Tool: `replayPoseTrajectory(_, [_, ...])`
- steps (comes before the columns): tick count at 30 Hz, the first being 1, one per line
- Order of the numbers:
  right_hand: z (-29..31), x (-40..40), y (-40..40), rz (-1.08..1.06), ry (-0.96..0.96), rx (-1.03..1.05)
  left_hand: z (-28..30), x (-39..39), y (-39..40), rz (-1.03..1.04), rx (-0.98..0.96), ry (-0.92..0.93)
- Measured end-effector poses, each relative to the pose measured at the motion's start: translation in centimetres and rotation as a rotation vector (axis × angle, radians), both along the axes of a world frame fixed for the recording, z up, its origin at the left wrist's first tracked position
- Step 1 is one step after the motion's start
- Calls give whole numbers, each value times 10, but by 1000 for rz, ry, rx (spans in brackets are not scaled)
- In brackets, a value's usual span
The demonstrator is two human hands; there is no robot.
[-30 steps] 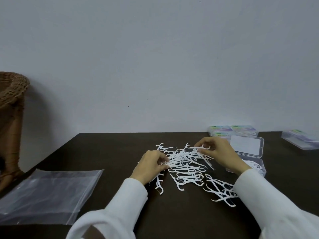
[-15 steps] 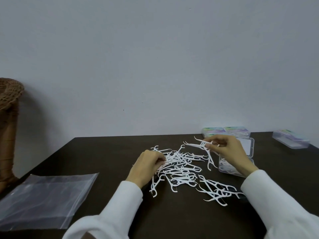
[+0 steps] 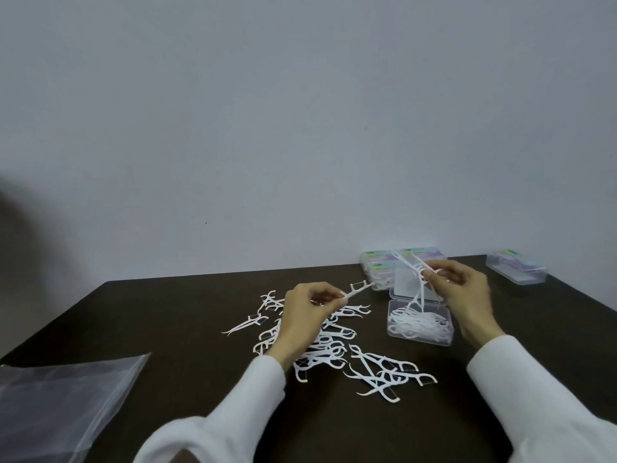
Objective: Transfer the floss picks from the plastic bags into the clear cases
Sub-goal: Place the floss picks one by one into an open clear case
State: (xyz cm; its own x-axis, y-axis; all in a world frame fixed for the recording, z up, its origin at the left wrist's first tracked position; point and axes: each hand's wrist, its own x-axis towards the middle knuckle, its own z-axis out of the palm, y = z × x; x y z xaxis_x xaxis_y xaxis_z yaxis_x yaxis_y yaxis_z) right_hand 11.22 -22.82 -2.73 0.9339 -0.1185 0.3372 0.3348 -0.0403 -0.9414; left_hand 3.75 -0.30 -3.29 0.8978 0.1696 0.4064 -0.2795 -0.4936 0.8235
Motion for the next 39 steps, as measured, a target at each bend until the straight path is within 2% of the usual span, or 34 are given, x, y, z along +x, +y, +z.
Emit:
replayPoseTrajectory(5, [-14, 7, -9, -54, 87, 54, -5, 20, -31, -18, -196, 65])
replayPoseTrajectory(9, [-16, 9, -15, 8, 128, -9, -11, 31, -52, -40, -212, 102])
replayPoseTrajectory(21, [-12, 9, -26, 35, 104, 17, -13, 48, -91, -52, 104, 55])
replayPoseTrajectory(24, [-11, 10, -30, 3, 59, 41, -14, 49, -94, -12, 224, 30])
replayPoseTrajectory(30, [-10, 12, -37, -74, -22, 132, -12, 52, -96, 37, 287, 14])
replayPoseTrajectory(34, [-9, 14, -40, -141, -23, 148, -15, 53, -95, 63, 439, -7])
replayPoseTrajectory(36, [-9, 13, -40, -152, -25, 111, -15, 52, -93, 39, 517, -18])
replayPoseTrajectory(39, [-8, 10, -39, -152, -62, 43, -12, 49, -92, -65, 537, -16])
